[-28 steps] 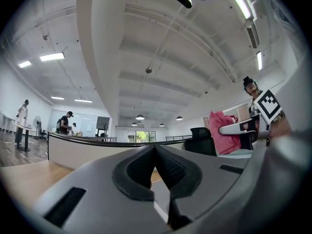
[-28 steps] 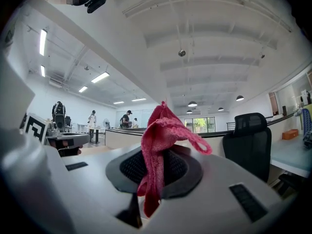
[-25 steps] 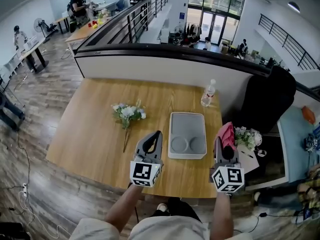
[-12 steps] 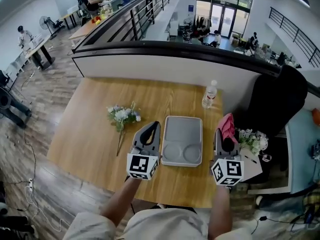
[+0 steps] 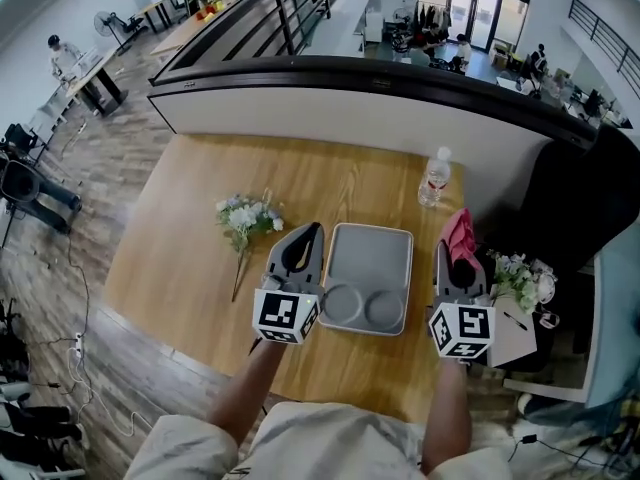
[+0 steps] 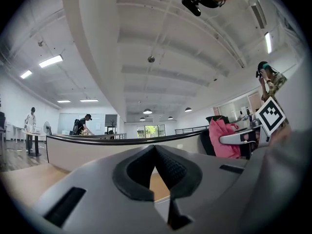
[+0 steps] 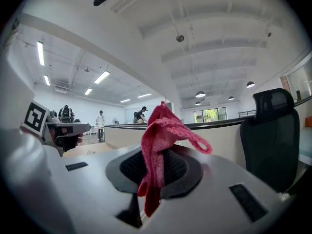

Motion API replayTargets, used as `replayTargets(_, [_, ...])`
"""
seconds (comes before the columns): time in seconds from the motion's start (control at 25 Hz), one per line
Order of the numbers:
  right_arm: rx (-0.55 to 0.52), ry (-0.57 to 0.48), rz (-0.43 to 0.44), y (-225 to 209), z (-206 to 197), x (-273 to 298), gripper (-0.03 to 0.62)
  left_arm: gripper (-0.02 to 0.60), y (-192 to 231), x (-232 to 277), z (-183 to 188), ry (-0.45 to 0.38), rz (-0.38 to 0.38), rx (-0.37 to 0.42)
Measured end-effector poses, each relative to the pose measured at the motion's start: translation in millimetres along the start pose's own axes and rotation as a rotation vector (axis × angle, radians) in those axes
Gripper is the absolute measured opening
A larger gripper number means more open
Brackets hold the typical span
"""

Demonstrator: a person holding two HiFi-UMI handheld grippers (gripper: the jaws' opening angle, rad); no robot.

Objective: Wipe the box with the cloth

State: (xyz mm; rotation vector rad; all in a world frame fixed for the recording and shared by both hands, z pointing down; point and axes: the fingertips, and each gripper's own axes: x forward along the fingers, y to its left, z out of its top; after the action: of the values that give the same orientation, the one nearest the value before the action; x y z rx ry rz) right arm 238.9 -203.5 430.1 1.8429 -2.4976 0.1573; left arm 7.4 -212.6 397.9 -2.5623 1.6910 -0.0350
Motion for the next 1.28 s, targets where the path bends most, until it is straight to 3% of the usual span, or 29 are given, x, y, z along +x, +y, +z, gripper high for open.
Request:
replayTargets(0.36, [0.066, 0.048, 0.052, -3.6, -32.1, 18.5, 0.067, 0.014, 6.3, 4.1, -27.2, 0.092, 0.067, 0.014])
replayTargets(0.56, [0.066, 0.074, 0.066, 2.1, -45.4, 25.6, 0.067, 0.014, 8.7, 6.5, -42.8, 0.109, 0.061, 0.024])
replayTargets(1.0, [0.037, 0.124, -0.010, 4.8, -68.0, 15.4, 0.067, 0.014, 20.5, -6.0, -72.8, 0.099, 0.047, -0.005])
replayTargets(1.28, [0.004, 0.129, 0.004, 13.6, -63.8, 17.4, 0.067, 0.014, 20.0, -7.9, -74.8, 0.092, 0.041, -0.003])
